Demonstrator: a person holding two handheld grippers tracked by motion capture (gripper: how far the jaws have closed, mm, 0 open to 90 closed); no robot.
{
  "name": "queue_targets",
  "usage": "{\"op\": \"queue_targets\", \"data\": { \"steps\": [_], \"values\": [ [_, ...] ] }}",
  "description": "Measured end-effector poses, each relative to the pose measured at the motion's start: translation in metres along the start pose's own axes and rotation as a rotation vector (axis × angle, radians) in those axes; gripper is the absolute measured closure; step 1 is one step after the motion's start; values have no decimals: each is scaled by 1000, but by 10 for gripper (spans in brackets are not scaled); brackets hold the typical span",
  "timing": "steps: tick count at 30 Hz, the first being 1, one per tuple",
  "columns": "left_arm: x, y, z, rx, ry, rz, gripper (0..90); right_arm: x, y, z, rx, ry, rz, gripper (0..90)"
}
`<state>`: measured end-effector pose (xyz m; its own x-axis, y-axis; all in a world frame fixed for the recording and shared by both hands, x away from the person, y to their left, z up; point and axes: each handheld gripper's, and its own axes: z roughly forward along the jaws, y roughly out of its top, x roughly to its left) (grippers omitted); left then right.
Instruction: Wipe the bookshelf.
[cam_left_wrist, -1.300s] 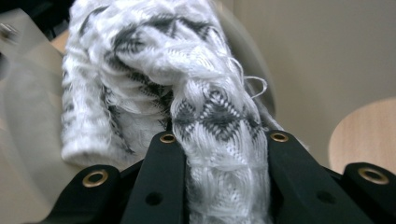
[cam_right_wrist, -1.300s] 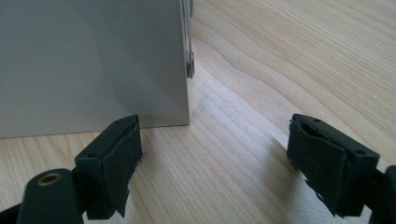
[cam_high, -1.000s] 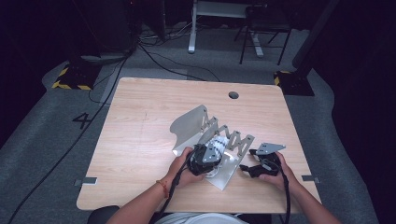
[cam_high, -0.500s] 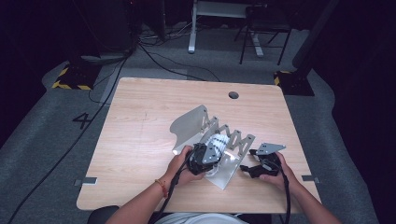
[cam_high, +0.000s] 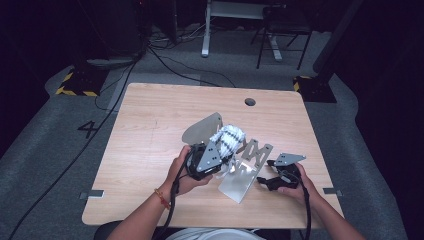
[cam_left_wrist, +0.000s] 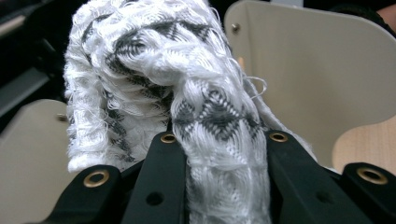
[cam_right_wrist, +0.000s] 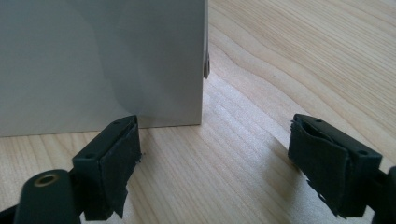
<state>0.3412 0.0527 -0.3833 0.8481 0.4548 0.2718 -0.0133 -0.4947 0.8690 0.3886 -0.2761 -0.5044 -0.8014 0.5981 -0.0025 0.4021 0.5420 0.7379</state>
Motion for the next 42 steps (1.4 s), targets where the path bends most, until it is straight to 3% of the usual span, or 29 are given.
{"op": "queue_targets", "data": {
  "steps": [6, 10, 14, 18, 24, 27, 32, 34, 38, 42],
  "values": [
    [15, 4, -23, -58, 68, -25, 783, 0, 0, 0, 1, 1, -1, 166],
    [24, 2, -33, -43, 121, -17, 783, 0, 0, 0, 0, 1, -2, 164],
    [34, -7, -35, -19, 127, -34, 782, 0, 0, 0, 1, 1, -2, 164],
    [36, -22, -17, 51, 107, -28, 781, 0, 0, 0, 2, 4, -2, 161],
    [33, -38, 6, 114, 67, -26, 779, 0, 0, 0, 2, 4, -2, 161],
    [33, -47, 15, 128, 34, -70, 779, 0, 0, 1, 0, 5, -2, 161],
    [31, -59, 32, 184, 17, -63, 779, 0, 0, 1, 0, 6, -4, 160],
    [32, -66, 39, 196, -6, -99, 779, 0, 0, 1, 0, 6, -3, 160],
    [28, -78, 54, 273, -31, -87, 779, 0, 0, 1, 0, 6, -3, 160],
    [25, -88, 64, 297, -51, -116, 778, 0, 0, 1, 0, 7, -3, 160]
  ]
}}
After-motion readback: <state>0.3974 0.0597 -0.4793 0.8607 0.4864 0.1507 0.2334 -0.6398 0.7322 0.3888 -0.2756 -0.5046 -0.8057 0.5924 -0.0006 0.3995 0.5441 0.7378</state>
